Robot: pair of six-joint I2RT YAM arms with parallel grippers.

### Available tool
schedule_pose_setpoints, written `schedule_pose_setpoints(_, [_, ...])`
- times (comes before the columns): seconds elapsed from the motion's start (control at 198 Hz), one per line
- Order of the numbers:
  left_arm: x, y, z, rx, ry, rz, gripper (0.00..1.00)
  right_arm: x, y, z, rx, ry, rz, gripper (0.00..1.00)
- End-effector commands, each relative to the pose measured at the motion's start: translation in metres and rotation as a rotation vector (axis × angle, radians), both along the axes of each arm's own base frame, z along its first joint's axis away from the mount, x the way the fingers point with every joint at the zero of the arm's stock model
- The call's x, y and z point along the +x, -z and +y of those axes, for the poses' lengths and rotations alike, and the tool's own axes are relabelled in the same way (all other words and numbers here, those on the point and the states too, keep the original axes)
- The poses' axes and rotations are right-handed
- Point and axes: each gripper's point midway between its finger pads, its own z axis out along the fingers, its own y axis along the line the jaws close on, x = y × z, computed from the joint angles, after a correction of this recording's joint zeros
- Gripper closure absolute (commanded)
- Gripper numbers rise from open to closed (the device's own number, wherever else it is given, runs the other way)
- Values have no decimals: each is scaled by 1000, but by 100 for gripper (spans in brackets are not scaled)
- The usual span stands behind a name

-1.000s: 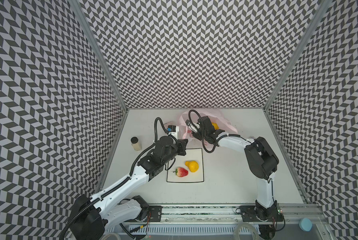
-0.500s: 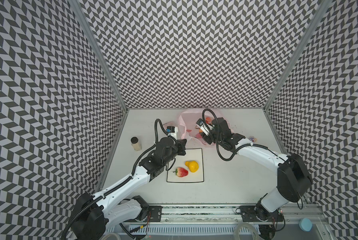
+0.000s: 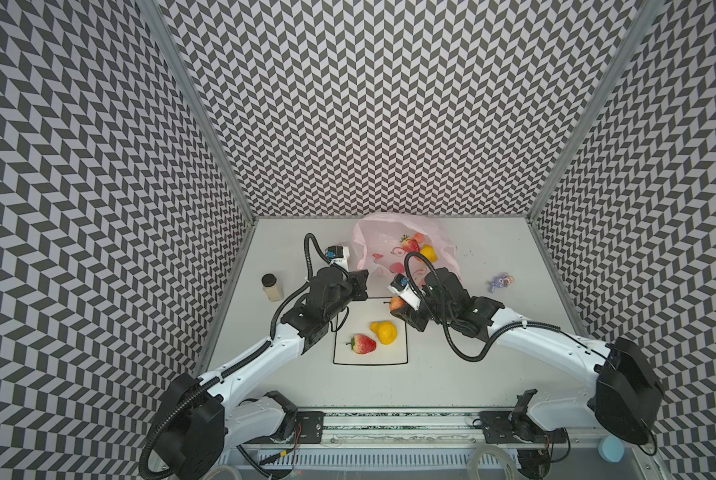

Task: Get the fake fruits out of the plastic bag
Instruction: 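Lift the orange pear out and place it on the white mat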

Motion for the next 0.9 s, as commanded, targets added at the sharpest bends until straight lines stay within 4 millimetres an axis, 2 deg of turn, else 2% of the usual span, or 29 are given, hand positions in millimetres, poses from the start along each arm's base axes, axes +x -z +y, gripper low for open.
schedule_pose_setpoints(0.0, [3, -17, -3, -37, 7, -44, 100, 11, 3, 15, 45, 43, 57, 81])
schedule_pose_setpoints(0.146, [3, -22, -4, -53, 7, -51, 100, 27, 36, 23, -24, 74, 103, 82])
schedule_pose_setpoints(0.333, [4, -25, -6, -61, 16, -51, 100, 45, 59, 31, -49, 110, 106, 82])
schedule_pose_setpoints(0.571, [3, -25, -8, -58, 29, -50, 100, 49, 91, 40, -65, 125, 170, 77])
schedule_pose_setpoints(0.732, [2, -24, -10, -57, 40, -48, 100, 50, 100, 37, -81, 140, 178, 56])
schedule_pose_setpoints(0.803, [3, -25, -11, -58, 43, -48, 100, 50, 94, 36, -73, 145, 163, 47])
schedule_pose_setpoints(0.899, [4, -26, -13, -58, 50, -49, 100, 50, 78, 34, -47, 147, 134, 40])
